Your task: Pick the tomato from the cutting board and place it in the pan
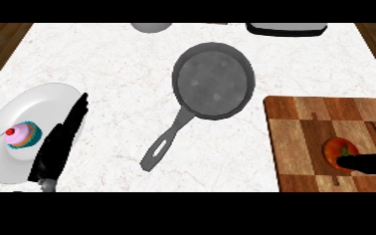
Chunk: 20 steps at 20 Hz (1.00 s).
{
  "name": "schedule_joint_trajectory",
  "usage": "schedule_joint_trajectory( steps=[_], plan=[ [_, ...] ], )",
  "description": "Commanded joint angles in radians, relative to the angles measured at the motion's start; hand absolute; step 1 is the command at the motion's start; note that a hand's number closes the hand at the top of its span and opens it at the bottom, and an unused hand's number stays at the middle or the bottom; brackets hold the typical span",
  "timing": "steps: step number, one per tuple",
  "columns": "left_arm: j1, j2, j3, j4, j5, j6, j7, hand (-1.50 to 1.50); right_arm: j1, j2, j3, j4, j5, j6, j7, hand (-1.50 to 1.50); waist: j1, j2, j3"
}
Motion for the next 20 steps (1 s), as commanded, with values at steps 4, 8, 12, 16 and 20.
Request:
schedule_joint_trajectory(
  steps=[4, 8, 12, 16, 20],
  plan=[
    [-0.014, -0.054, -0.019, 0.037, -0.027, 0.012, -0.013, 0.0, -0.12, 0.079, 0.131, 0.078, 0.037, -0.031, 0.239, -1.5, -0.002, 0.002, 0.0],
    [-0.038, -0.019, 0.016, 0.026, -0.027, -0.008, 0.018, 0.0, -0.146, 0.082, 0.16, 0.123, 0.021, -0.012, 0.22, -1.5, -0.01, 0.001, 0.0],
    [0.007, -0.027, 0.02, 0.01, -0.02, -0.019, -0.013, 0.0, -0.18, 0.105, 0.189, 0.155, 0.017, -0.028, 0.241, -1.5, -0.007, -0.001, 0.0],
    [0.025, -0.022, 0.041, -0.006, -0.014, -0.027, -0.001, 0.0, -0.161, 0.103, 0.181, 0.175, 0.0, -0.025, 0.195, -1.5, -0.021, -0.005, 0.001],
    [-0.002, -0.031, 0.05, 0.052, -0.028, -0.038, -0.016, 0.0, -0.23, 0.169, 0.238, 0.243, 0.04, -0.043, 0.205, -1.5, -0.018, -0.002, 0.0]
  ],
)
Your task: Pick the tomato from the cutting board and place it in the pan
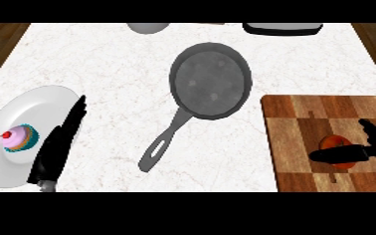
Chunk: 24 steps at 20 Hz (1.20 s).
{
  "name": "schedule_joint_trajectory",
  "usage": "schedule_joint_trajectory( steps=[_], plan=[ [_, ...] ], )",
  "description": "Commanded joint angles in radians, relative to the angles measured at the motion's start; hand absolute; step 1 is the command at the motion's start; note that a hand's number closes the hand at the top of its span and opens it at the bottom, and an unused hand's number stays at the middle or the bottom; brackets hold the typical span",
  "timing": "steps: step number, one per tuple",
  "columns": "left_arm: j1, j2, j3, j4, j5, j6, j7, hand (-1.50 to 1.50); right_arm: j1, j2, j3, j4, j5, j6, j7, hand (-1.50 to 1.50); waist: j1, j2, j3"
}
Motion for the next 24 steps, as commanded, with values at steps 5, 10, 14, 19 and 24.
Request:
schedule_joint_trajectory(
  steps=[5, 10, 14, 19, 24],
  plan=[
    [0.016, -0.027, -0.002, -0.064, -0.027, 0.009, 0.057, 0.0, -0.045, 0.1, 0.017, 0.123, 0.04, -0.021, 0.111, -1.5, -0.007, -0.002, 0.002],
    [0.011, -0.069, -0.001, -0.02, -0.067, 0.025, 0.024, 0.0, -0.027, 0.117, -0.005, 0.103, 0.083, -0.059, 0.097, 1.5, -0.019, -0.004, 0.001],
    [0.054, -0.056, 0.014, -0.059, -0.056, 0.001, 0.034, 0.0, -0.028, 0.236, -0.038, 0.271, 0.07, -0.069, -0.071, 1.5, -0.006, -0.002, 0.003],
    [0.019, -0.087, 0.031, -0.019, -0.092, 0.004, 0.015, 0.0, -0.015, 0.227, -0.039, 0.145, 0.136, -0.094, 0.038, 1.5, -0.02, -0.004, 0.001],
    [0.007, -0.056, 0.049, -0.023, -0.044, -0.057, 0.034, 0.0, -0.015, 0.144, 0.211, 0.061, 0.251, 0.121, -0.075, 1.5, -0.005, -0.001, -0.001]
  ],
)
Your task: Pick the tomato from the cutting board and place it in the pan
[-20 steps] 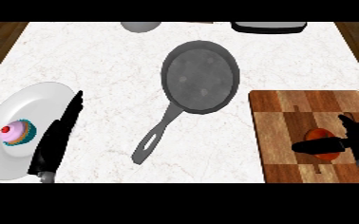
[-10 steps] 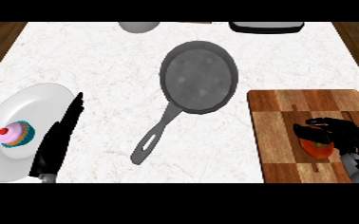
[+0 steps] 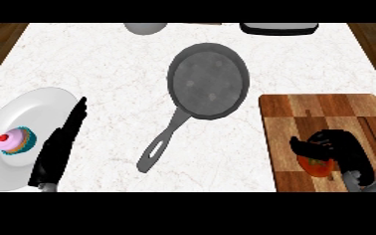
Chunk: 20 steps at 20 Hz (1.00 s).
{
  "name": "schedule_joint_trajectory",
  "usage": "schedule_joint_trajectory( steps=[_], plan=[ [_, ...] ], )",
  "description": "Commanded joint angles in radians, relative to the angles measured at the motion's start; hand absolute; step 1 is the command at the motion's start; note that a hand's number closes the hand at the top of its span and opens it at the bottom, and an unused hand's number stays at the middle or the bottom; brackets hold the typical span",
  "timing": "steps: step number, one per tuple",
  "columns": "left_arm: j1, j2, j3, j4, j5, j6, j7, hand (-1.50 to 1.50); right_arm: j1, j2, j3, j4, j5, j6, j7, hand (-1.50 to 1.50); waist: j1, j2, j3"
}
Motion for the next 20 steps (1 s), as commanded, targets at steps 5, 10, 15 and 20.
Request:
schedule_joint_trajectory(
  steps=[5, 10, 15, 20],
  plan=[
    [-0.018, -0.004, 0.012, -0.015, 0.0, -0.003, 0.034, 0.0, -0.054, -0.202, 0.182, -0.177, 0.259, 0.129, 0.132, 1.5, -0.01, -0.005, 0.0],
    [0.024, 0.009, 0.029, -0.002, 0.001, -0.013, -0.015, 0.0, -0.134, -0.286, 0.125, -0.234, 0.511, 0.054, 0.069, 1.5, -0.009, -0.008, 0.0],
    [-0.01, 0.001, 0.032, 0.02, -0.008, -0.032, -0.018, 0.0, -0.252, -0.239, 0.094, -0.34, 0.684, 0.138, 0.116, 1.5, -0.002, -0.001, 0.002],
    [-0.066, -0.013, 0.056, 0.063, -0.014, -0.046, -0.016, 0.0, -0.439, -0.068, 0.032, -0.309, 0.661, 0.293, 0.107, 1.5, 0.008, 0.004, 0.002]
  ],
)
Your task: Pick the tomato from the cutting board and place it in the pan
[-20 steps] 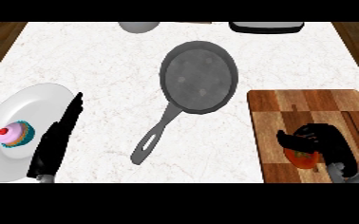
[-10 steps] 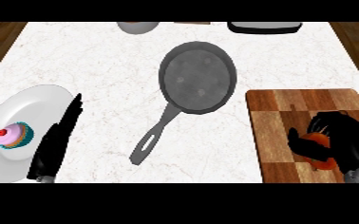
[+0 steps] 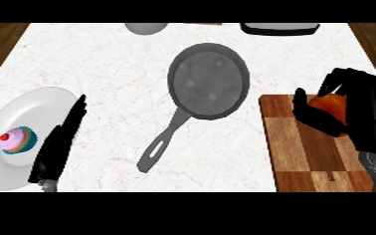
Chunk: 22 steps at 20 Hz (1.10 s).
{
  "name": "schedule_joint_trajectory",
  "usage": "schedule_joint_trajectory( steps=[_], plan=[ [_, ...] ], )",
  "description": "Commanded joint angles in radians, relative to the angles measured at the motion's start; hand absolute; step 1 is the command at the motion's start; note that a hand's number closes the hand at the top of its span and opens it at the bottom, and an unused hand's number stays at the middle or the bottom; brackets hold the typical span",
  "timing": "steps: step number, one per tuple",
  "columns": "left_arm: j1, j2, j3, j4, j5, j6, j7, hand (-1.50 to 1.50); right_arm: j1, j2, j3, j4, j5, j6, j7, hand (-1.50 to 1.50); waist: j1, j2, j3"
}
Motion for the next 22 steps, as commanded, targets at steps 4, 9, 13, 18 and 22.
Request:
schedule_joint_trajectory(
  steps=[4, 9, 13, 18, 22],
  plan=[
    [-0.032, 0.007, 0.029, 0.017, 0.011, -0.043, -0.007, 0.0, -0.283, 0.312, -0.023, 0.195, 0.016, 0.152, 0.069, 1.5, 0.025, 0.007, 0.001],
    [-0.036, -0.015, 0.025, 0.028, 0.001, -0.048, -0.012, 0.0, -0.35, 0.494, -0.087, 0.46, -0.007, 0.057, -0.055, 1.5, 0.022, 0.01, 0.002],
    [0.028, -0.038, -0.011, -0.014, -0.039, -0.021, -0.032, 0.0, -0.404, 0.617, -0.132, 0.716, -0.033, -0.014, -0.204, 1.5, 0.036, 0.013, 0.002],
    [-0.038, -0.023, 0.001, -0.035, -0.036, -0.044, 0.052, 0.0, -0.532, 0.732, -0.196, 1.047, -0.07, -0.009, -0.339, 1.5, 0.049, 0.019, 0.003],
    [-0.027, -0.059, -0.022, -0.039, -0.058, -0.022, 0.042, 0.0, -0.603, 0.778, -0.227, 1.245, -0.09, 0.041, -0.442, 1.5, 0.053, 0.021, 0.003]
  ],
)
